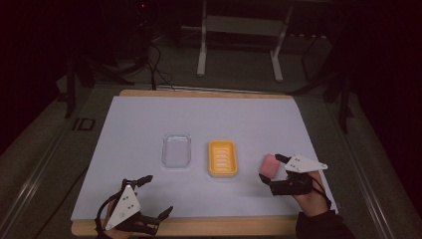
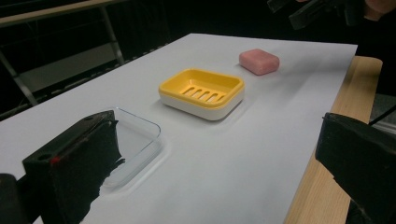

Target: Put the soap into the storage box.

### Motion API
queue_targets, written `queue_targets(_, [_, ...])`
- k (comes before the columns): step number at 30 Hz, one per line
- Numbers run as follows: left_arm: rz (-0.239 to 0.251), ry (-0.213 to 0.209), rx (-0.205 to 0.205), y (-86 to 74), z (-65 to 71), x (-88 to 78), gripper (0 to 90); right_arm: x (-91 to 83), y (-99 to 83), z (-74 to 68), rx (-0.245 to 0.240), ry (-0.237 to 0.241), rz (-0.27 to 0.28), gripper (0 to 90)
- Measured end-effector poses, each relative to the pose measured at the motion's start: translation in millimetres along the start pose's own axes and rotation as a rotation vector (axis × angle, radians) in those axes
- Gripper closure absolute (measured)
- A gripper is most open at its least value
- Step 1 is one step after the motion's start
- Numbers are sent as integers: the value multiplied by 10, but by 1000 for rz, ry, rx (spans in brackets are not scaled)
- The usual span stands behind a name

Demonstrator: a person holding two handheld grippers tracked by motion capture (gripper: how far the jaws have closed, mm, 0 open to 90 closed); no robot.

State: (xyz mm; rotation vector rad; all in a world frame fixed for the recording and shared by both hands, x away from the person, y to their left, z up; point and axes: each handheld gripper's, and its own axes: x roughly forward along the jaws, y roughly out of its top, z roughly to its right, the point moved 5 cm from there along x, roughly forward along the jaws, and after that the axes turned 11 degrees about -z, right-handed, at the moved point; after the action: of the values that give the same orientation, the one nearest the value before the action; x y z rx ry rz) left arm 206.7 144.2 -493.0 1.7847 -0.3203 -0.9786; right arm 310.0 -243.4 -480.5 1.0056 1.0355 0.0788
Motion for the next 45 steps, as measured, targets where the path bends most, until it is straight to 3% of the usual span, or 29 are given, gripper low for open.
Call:
queue_targets(3, [-3,3,4,-1,1,-1,4,29,-21,13,27,7,-11,142])
queue_targets(7, [0,2,0,-1,-2,-3,4,42,-34,27,22,1,-58,137])
queue_targets(14, [-3,0,5,-3,3,-3,4,61,-77,24,86,73,-162,130])
queue_targets(18, [-7,-1,4,-5,5,2,4,71,-106,25,86,44,-250,115])
queue_targets(21, [-8,0,5,-5,7,3,4,91,-133,16,111,74,-294,110])
queue_targets(27, [-9,1,6,-7,3,4,4,143,-196,14,117,48,-407,110])
queue_targets(30, [-10,2,8,-7,4,5,4,155,-215,16,122,56,-447,112])
queue_targets(34, [-9,4,7,-7,2,1,4,164,-235,20,180,70,-495,111])
queue_targets(40, [-9,5,6,-8,1,0,4,171,-234,17,165,57,-534,109])
queue_targets(41, [-9,5,6,-7,1,1,4,169,-236,11,186,67,-552,109])
queue_targets(42, [-9,5,6,-7,1,0,4,166,-248,7,238,73,-601,109])
queue_targets(45, [-8,6,5,-6,0,-2,4,159,-259,9,255,42,-639,113])
